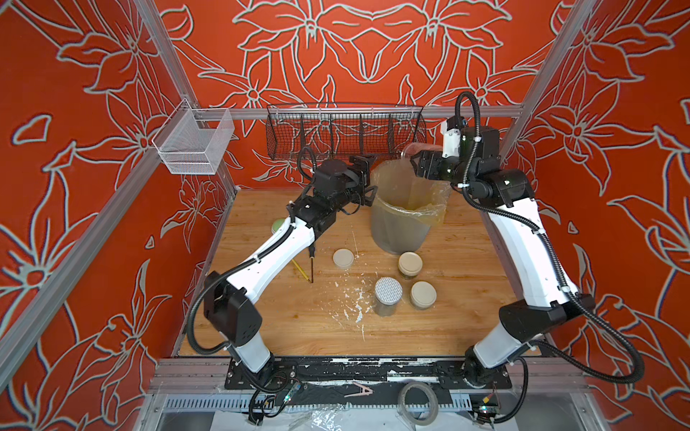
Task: Empty moldy tea leaves from jars
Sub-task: Pour the moldy tea leaves from the jar into the trash bin.
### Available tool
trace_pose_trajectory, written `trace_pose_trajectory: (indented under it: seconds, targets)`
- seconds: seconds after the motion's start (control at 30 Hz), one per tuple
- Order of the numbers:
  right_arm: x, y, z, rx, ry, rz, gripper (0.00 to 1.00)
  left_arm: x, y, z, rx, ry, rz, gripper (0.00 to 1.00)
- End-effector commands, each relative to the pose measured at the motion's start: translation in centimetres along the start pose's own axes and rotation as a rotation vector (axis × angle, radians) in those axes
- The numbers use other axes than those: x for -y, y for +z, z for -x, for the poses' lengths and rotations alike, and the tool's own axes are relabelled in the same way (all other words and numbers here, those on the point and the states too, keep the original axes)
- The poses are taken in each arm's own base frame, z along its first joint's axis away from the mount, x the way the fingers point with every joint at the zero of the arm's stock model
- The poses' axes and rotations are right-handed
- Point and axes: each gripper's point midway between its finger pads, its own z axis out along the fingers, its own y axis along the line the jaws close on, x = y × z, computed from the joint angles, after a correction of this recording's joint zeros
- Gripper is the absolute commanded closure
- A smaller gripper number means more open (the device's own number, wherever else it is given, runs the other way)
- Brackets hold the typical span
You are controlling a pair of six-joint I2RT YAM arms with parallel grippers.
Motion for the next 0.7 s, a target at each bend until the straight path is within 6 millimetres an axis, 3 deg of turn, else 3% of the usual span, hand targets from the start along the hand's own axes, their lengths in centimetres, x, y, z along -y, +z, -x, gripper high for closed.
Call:
trace_pose_trajectory:
  seconds: [0.0, 0.1, 0.27, 0.43, 0.53, 0.67]
  targets:
    - [0.9, 0.6, -0.1, -0.041, -0.05, -0.062, 1.0, -2.9, -3.0, 3.5, 0.147, 0.223, 0.138, 0.03]
    - [1.4, 1.7, -1.9, -0.157, -0.111, -0.088, 1.0, -2.7, -5.9, 4.5, 0.181, 0.485, 0.171, 0.02]
    - [2.7, 3.8, -5.3, -0.332, -0.181, -0.14, 1.0, -3.0, -10.7, 3.7, 0.107, 0.975, 0.229, 0.03]
    - [5.0, 6.4, -8.5, -0.444, -0.25, -0.248, 1.0, -5.1, -13.7, 2.9, 0.022, 1.194, 0.257, 0.03]
    - [6.0, 7.2, -8.5, -0.444, -0.345, -0.368, 1.0, -6.1, -14.5, 2.5, -0.022, 1.257, 0.264, 0.03]
    - [4.4, 7.7, -6.8, -0.354, -0.598, -0.526, 1.0, -6.8, -14.3, 1.5, -0.086, 1.328, 0.226, 0.03]
